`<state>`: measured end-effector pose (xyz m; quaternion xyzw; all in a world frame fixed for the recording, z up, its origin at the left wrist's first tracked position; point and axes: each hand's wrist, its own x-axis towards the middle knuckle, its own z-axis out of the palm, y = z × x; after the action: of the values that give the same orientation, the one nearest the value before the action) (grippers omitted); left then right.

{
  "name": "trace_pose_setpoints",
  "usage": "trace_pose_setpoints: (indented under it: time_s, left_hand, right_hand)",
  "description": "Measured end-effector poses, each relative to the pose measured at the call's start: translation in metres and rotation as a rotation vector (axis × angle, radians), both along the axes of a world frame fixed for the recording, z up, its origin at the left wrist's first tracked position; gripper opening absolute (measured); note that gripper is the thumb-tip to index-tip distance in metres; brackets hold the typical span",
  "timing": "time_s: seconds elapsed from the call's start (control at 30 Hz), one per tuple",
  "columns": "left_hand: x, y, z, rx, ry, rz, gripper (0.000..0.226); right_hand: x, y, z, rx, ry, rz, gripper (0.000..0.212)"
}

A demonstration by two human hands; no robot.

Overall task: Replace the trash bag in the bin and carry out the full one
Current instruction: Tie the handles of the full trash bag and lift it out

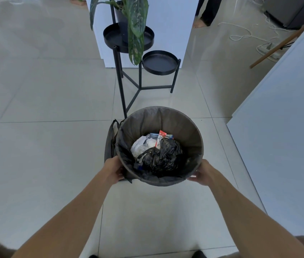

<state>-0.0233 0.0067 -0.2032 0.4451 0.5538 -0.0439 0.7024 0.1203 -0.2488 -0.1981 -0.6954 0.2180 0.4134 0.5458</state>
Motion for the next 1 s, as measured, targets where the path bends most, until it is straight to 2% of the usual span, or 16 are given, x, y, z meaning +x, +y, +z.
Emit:
trace_pose_setpoints:
  time_s: [0.17,0.27,0.33,0.4,0.5,0.53,0.6,0.7,0.87,1.0]
  left_hand:
    - [-0.006,0.016,0.008,0.076,-0.087,0.18,0.01]
    - [-0.006,0.013,0.032,0.066,-0.215,0.22,0.037]
    - [-0.003,0.009,0.044,0.146,-0.239,0.157,0.046]
    - [-0.002,0.005,0.054,0.266,-0.239,0.069,0.039]
    - [0.001,0.0,0.057,0.475,-0.248,0.013,0.007]
    - [-0.001,-0.003,0.06,0.546,-0.23,-0.02,0.015]
    - [-0.006,-0.011,0.066,0.675,-0.175,-0.118,0.03]
    - [-0.017,-0.021,0.071,0.753,-0.138,-0.182,0.028]
    - [-0.043,-0.032,0.069,0.857,-0.086,-0.284,0.022]
    - [-0.057,-0.035,0.065,0.85,-0.03,-0.321,0.013]
  right_hand:
    - [-0.001,-0.008,0.0,-0.04,0.039,-0.079,0.015]
    - [-0.009,-0.012,0.005,-0.145,0.084,-0.049,0.007]
    - [-0.01,-0.013,0.009,-0.198,0.024,-0.105,0.008]
    - [-0.005,-0.012,0.017,-0.11,-0.088,-0.267,0.013]
    - [0.003,-0.005,0.038,0.052,-0.243,-0.48,0.011]
    - [0.003,-0.004,0.049,0.069,-0.308,-0.49,0.011]
    - [-0.001,-0.003,0.068,0.06,-0.437,-0.43,0.008]
    - [-0.005,-0.003,0.082,-0.032,-0.566,-0.225,0.007]
    - [-0.014,-0.013,0.086,-0.295,-0.6,0.142,0.012]
    - [-0.028,-0.016,0.099,-0.248,-0.61,0.221,0.014]
